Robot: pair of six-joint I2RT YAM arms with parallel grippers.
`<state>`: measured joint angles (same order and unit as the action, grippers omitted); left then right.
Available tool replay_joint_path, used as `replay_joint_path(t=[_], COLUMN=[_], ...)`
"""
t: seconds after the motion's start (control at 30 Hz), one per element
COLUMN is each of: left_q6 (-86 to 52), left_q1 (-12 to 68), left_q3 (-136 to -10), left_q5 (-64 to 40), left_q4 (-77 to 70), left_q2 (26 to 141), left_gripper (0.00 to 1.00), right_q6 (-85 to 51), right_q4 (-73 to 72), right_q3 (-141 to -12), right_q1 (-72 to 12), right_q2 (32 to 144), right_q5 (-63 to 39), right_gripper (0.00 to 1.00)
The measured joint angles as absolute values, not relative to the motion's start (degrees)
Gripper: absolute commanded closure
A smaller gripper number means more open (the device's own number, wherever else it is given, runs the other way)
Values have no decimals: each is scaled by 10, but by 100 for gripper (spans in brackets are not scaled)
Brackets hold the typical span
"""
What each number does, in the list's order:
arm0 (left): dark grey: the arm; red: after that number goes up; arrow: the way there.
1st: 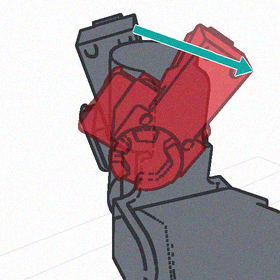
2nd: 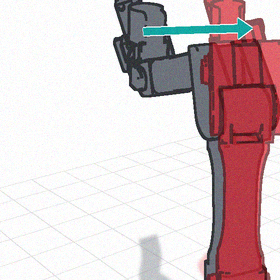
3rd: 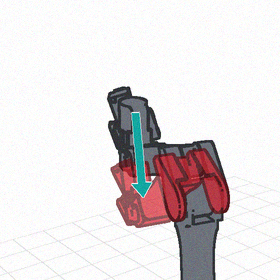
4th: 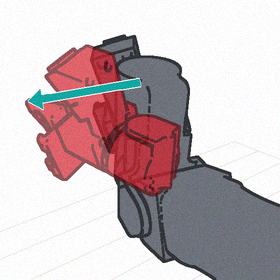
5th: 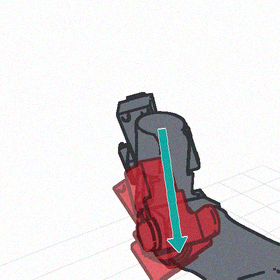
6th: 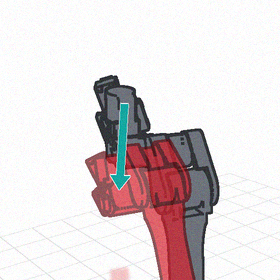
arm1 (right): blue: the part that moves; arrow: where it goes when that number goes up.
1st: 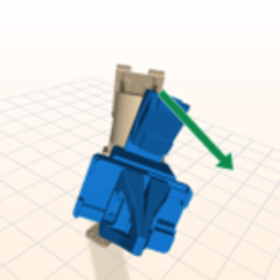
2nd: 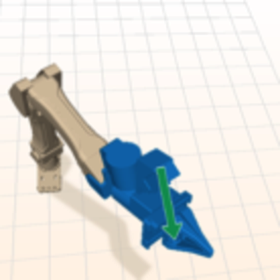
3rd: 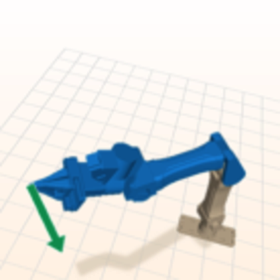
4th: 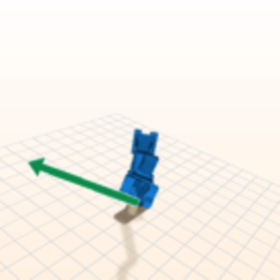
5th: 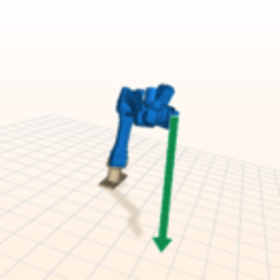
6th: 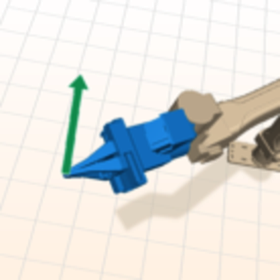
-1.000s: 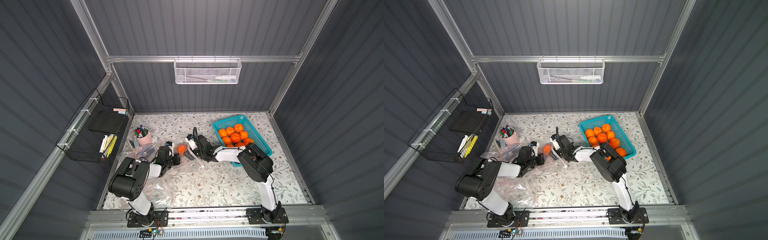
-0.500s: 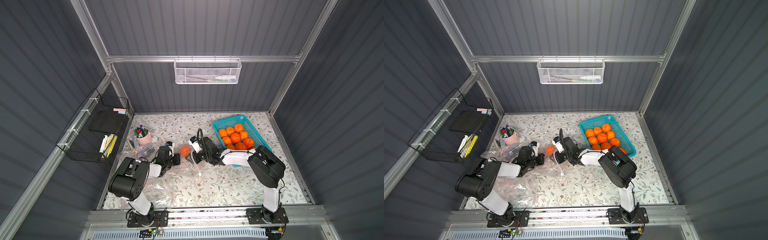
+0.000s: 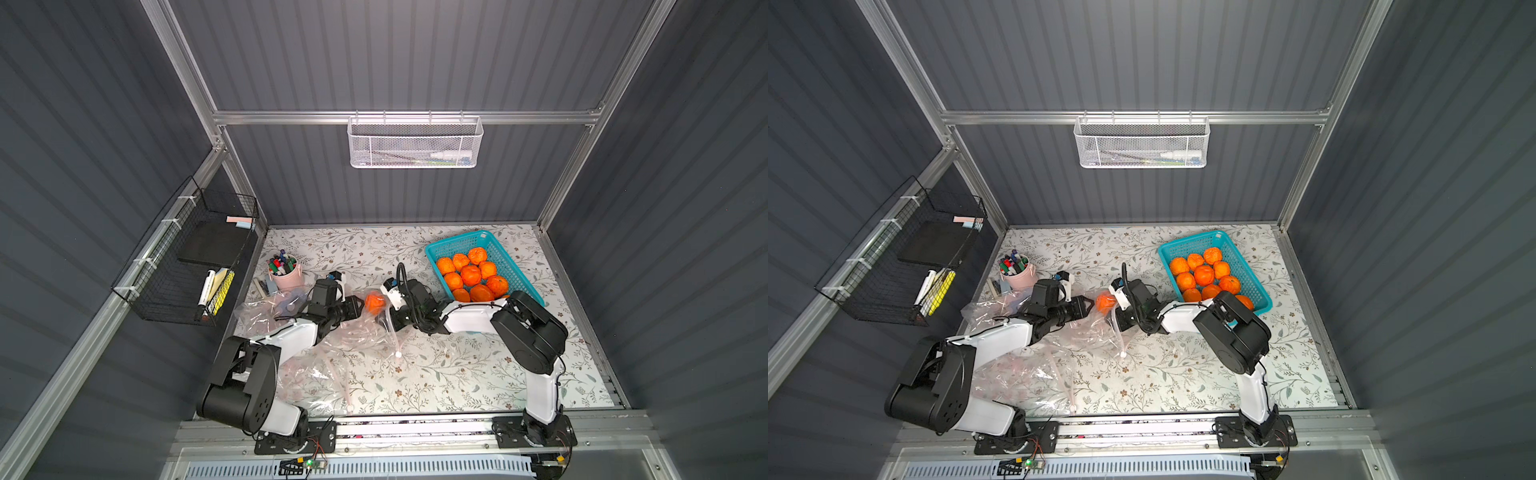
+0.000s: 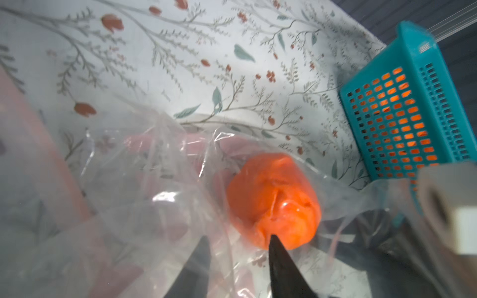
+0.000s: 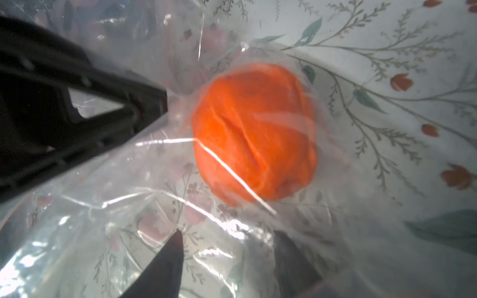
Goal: Open the zip-top bag and take out the orange
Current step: Pick up the orange from the zipper food storage bag.
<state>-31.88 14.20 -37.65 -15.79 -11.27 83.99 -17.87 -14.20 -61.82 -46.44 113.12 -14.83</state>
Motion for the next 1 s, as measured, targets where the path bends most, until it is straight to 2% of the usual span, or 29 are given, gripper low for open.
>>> replay_joint_path(t=[0.17,0.43,0.57,1.0], left_q6=[-327,-345,-346,-337], left_q1=[142,142,142,142], left_q3=[-411,-450,-450,-422], left_q5=[-176,-222,-236,-247], left_q4=[-122,-211,-239,-266], left_q2=[861,980,1012,1048], left_gripper=[66,74,77,81], right_q6=[-180,-180,-180,-196], right_q4=[-155,-163,-162,-110], right_q3=[-604,-601,-601,-625], right_q1=[-465,-464,-464,-460], right_q2=[1131,1131,1131,1108], right_q5=[-148,-150,-144,-29], right_gripper=[41,38,32,22])
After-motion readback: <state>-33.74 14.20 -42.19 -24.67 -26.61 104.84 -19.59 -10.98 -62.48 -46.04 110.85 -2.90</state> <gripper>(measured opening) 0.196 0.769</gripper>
